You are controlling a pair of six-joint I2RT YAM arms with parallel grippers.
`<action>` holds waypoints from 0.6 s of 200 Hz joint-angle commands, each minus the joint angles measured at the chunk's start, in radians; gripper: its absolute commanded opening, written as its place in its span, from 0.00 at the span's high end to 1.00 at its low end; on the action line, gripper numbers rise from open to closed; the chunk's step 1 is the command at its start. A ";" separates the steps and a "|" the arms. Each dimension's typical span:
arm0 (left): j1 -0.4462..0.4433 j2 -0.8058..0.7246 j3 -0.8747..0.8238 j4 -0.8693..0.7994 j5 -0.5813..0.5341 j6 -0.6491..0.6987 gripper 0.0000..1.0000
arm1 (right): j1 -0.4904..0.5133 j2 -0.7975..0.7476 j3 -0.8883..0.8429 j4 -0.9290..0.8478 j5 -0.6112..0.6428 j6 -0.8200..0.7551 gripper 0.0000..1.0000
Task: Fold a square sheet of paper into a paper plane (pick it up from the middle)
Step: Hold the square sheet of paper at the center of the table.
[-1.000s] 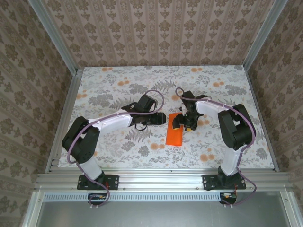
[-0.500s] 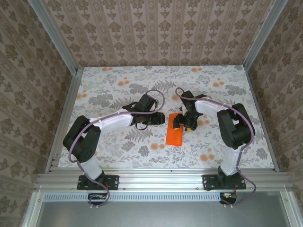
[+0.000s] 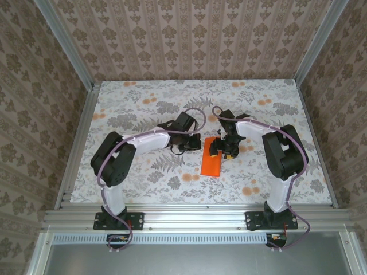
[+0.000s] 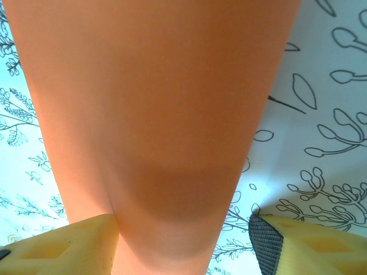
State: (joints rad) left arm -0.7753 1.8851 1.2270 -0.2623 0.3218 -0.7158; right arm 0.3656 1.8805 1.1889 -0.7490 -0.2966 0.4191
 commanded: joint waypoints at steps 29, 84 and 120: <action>-0.036 0.094 0.110 -0.055 0.051 -0.008 1.00 | 0.014 0.072 -0.021 0.038 0.039 0.005 0.34; -0.043 0.140 0.139 -0.079 0.051 -0.016 1.00 | 0.014 0.073 -0.021 0.043 0.039 0.009 0.33; -0.045 0.166 0.153 -0.087 0.062 -0.013 1.00 | 0.014 0.077 -0.021 0.043 0.038 0.010 0.34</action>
State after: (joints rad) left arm -0.8139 2.0270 1.3369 -0.3153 0.3614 -0.7193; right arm 0.3656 1.8809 1.1896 -0.7490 -0.2947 0.4225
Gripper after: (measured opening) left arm 0.053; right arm 0.665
